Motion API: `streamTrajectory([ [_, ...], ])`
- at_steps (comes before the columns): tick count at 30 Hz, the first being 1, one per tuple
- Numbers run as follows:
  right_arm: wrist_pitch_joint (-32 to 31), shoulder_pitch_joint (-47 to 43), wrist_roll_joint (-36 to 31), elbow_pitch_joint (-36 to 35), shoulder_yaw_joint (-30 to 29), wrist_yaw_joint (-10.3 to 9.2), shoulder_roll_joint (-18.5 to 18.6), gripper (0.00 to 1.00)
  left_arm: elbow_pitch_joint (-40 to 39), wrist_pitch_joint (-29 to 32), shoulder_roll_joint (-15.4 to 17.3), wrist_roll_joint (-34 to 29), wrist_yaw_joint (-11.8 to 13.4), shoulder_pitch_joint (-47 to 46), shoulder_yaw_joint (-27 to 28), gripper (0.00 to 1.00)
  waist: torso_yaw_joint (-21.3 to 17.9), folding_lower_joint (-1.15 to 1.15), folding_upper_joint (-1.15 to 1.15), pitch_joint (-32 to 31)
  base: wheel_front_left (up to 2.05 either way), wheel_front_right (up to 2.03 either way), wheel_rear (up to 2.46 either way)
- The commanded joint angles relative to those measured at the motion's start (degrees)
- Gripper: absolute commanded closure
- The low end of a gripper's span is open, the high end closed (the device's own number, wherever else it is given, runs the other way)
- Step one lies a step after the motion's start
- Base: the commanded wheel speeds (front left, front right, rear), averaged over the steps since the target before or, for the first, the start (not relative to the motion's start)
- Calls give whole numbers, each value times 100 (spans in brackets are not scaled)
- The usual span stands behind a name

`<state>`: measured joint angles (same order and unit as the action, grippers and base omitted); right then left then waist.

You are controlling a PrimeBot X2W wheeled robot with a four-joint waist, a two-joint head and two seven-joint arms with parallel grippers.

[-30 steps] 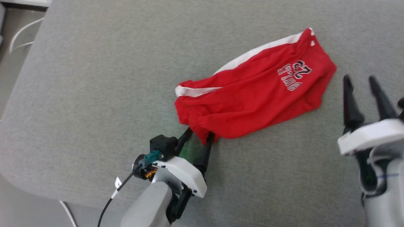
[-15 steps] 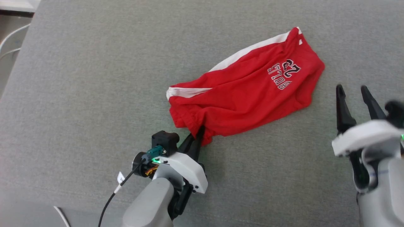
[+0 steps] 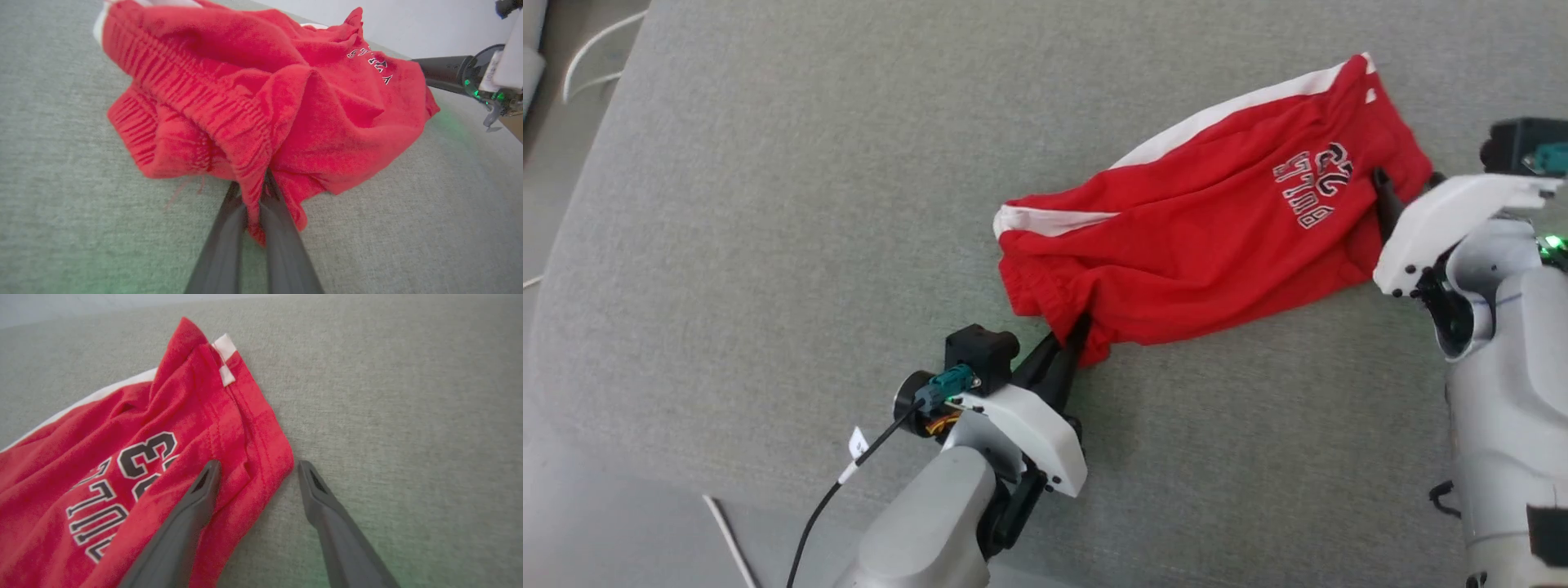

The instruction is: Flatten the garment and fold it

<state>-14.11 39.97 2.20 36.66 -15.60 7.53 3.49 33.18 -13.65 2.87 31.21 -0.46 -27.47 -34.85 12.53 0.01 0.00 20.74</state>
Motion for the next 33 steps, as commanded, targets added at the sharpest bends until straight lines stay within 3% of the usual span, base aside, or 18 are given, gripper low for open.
streamTrajectory([
  [1,-163,125,-108,120,-18,-4,16,0,-2,-13,1,35,15,-86,-40,100,94,-1,0,83,0,0,0],
  [3,-538,225,-301,299,22,-4,48,0,1,-29,1,67,33,-114,-81,100,118,-1,0,103,0,0,0],
  [4,-731,253,-380,361,59,-4,65,52,5,-37,1,82,40,-123,-98,100,123,-1,0,105,0,0,0],
  [6,-1009,274,-500,390,117,-4,101,80,20,-53,1,103,50,-134,-125,100,117,-1,0,90,0,0,0],
  [7,-1057,263,-499,360,113,-4,101,100,31,-61,1,112,44,-133,-140,100,112,-1,0,60,0,0,0],
  [15,-587,-447,-81,-496,290,-4,195,100,134,-75,115,174,-173,0,-196,100,-38,-1,0,-364,0,0,0],
  [20,-467,-1507,389,-1721,368,-4,111,100,-50,119,369,282,-391,186,-288,100,-199,-1,0,-709,0,0,0],
  [27,-716,-3125,683,-3412,81,-4,-48,100,-588,564,792,345,-499,470,-470,100,-425,-1,0,-965,0,0,0],
  [33,-708,-3902,1371,-3377,130,-4,-59,100,-946,1098,1093,508,-518,757,-573,100,-629,-1,0,-990,0,0,0],
])
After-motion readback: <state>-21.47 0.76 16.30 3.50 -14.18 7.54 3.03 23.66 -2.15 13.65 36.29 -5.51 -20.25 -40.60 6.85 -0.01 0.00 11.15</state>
